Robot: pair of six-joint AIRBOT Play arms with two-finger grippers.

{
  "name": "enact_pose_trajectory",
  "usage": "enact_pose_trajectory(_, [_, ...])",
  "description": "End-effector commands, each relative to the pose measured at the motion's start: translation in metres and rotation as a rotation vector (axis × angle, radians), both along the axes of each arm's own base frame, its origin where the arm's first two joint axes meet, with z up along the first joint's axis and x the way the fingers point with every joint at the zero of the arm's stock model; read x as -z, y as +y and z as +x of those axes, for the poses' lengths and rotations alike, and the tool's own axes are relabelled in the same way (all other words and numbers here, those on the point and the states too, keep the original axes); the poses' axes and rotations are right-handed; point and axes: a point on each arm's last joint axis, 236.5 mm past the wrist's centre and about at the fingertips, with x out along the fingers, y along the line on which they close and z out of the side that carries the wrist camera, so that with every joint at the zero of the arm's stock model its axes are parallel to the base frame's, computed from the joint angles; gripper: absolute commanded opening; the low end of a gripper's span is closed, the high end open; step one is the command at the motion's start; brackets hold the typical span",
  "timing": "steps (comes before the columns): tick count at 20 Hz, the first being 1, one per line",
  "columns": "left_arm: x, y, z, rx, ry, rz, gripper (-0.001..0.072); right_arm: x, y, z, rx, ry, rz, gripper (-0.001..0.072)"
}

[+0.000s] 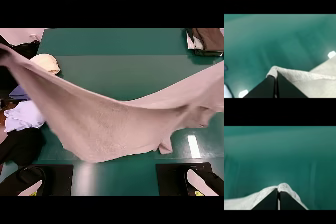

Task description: Fold the shirts.

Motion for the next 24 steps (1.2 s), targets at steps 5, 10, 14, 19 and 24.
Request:
enact_pose_trajectory(5, [0.157, 0.003, 0.134, -0.124, 0.221, 0.194, 0.0021, 0.147, -0.024, 0.101, -0.066, 0.26, 0.019, 0.0011])
enact_pose_trajectory(10, [0.233, 0.028, 0.197, -0.214, 0.296, 0.208, 0.0022, 0.208, -0.038, 0.146, -0.052, 0.243, 0.01, 0.0011])
enact_pose_trajectory(14, [0.233, 0.024, 0.237, -0.225, 0.17, 0.164, 0.0022, 0.228, -0.047, 0.18, -0.016, 0.15, -0.011, 0.0011])
enact_pose_trajectory(19, [0.228, 0.014, 0.277, -0.163, -0.001, 0.2, 0.0022, 0.241, -0.039, 0.203, -0.047, 0.079, -0.064, 0.0011])
enact_pose_trajectory(24, [0.282, 0.013, 0.285, -0.082, 0.069, 0.322, 0.0022, 0.274, -0.009, 0.185, -0.191, 0.13, -0.128, 0.0011])
